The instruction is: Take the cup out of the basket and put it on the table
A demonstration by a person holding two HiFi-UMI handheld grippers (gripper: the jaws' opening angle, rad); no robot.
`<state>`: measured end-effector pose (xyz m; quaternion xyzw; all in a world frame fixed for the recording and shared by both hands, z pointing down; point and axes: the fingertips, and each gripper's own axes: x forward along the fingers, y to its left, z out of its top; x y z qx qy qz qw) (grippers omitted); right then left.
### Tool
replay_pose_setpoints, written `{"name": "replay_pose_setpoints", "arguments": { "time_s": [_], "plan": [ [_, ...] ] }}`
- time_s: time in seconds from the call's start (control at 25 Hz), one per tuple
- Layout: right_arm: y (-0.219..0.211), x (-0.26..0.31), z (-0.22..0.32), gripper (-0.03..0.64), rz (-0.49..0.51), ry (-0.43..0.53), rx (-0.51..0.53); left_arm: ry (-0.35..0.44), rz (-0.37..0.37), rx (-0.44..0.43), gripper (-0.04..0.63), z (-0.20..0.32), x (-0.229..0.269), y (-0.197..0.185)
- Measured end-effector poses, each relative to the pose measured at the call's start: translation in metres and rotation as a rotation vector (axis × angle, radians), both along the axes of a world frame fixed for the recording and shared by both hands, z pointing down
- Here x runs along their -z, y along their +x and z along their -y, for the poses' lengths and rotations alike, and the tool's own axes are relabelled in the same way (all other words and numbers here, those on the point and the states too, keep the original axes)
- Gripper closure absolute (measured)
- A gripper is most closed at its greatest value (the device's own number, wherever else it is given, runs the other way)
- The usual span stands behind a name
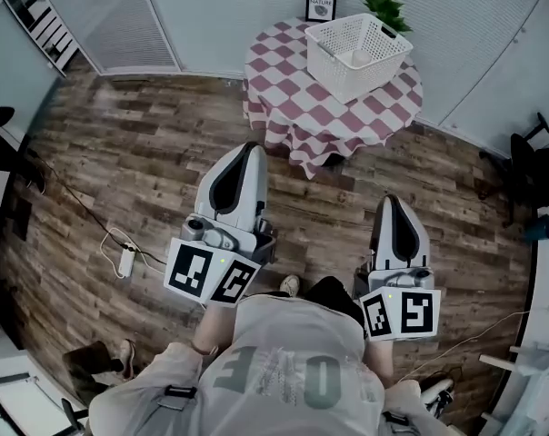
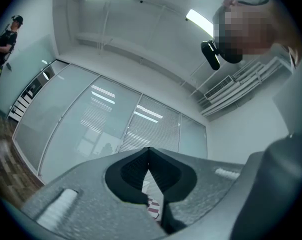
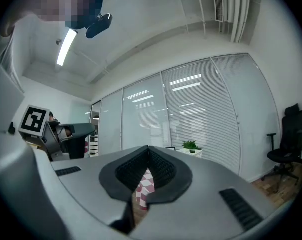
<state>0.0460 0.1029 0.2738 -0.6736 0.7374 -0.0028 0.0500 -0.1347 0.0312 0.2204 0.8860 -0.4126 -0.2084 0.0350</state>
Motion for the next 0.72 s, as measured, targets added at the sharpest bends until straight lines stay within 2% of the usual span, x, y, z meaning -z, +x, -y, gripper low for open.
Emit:
{"name": "replay_pose_setpoints", "arguments": {
  "time_s": [0.24, 0.52, 0.72],
  "plan": [
    [0.034, -0.010, 0.034, 0.606, 0.038, -0.010, -0.059, -0.020, 0.044, -0.048, 0.589, 0.048, -0.012, 0.034],
    [0.075, -0.013, 0.104, 0.606, 0.048, 0.021, -0.038, -0.019, 0.022, -0.050, 0.589, 0.109, -0.016, 0.075],
    [0.098, 0.011, 0.177, 0.606, -0.079, 0.077, -0.034, 0.048, 0.061, -0.044, 0.589, 0.166, -0.002, 0.104]
  ]
}}
